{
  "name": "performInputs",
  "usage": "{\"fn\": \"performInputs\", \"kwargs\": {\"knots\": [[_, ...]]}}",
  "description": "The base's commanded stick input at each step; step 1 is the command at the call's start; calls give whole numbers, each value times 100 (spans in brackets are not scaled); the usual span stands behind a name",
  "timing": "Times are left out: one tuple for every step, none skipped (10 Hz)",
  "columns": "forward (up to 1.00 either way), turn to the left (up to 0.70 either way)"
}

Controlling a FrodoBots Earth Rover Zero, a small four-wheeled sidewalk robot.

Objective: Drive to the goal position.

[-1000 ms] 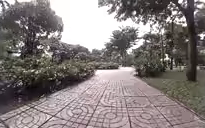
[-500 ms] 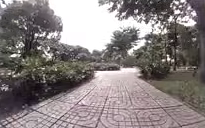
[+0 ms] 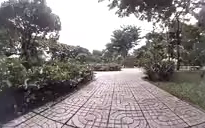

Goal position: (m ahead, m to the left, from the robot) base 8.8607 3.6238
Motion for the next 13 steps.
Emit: {"fn": "performInputs", "kwargs": {"knots": [[100,0],[100,0],[100,0],[100,-27],[100,-27],[100,-27],[100,-27],[100,-13],[100,0],[100,0],[100,0],[100,0],[100,0]]}}
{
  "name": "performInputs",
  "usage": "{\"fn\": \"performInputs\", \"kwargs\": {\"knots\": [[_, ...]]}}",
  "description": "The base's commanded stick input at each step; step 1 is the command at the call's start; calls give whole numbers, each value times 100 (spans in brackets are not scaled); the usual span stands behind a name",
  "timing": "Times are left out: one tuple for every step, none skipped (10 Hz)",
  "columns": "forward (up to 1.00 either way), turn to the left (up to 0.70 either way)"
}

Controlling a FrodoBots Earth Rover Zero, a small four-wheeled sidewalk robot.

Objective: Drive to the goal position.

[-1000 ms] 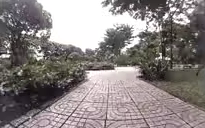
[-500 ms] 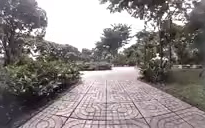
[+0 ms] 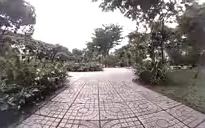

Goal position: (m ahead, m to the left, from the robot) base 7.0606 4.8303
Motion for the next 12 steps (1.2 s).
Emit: {"fn": "performInputs", "kwargs": {"knots": [[100,0],[100,0],[100,0],[100,0],[100,0],[100,0],[100,0],[100,0],[100,0],[100,0],[100,0],[100,0]]}}
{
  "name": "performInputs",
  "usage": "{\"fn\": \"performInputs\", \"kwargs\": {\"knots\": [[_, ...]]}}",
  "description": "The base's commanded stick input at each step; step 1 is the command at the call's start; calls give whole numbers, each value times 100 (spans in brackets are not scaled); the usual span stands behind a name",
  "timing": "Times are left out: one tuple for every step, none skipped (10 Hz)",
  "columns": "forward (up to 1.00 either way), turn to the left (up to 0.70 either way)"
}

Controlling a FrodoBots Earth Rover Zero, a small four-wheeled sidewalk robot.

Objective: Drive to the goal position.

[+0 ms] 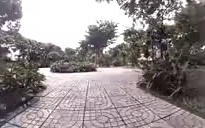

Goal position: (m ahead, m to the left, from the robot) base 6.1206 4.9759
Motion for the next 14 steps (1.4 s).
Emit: {"fn": "performInputs", "kwargs": {"knots": [[100,0],[100,0],[100,0],[100,0],[100,0],[89,0],[17,0],[38,0],[88,0],[100,23],[100,27],[100,27],[100,27],[100,27]]}}
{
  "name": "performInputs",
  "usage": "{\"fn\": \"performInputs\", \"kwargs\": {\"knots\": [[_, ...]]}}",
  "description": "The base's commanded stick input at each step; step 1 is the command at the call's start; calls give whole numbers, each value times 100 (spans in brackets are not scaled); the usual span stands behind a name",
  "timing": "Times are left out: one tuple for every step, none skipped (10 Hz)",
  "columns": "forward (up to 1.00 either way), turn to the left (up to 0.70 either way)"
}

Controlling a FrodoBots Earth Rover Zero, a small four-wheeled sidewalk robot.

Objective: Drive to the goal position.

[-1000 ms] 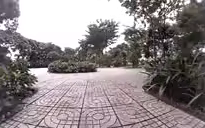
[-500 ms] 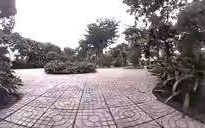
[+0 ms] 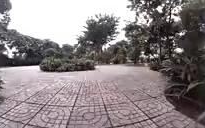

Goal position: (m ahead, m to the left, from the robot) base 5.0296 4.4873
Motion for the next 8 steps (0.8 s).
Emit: {"fn": "performInputs", "kwargs": {"knots": [[0,45],[0,45],[0,45],[0,45],[0,45],[0,45],[0,45],[0,45]]}}
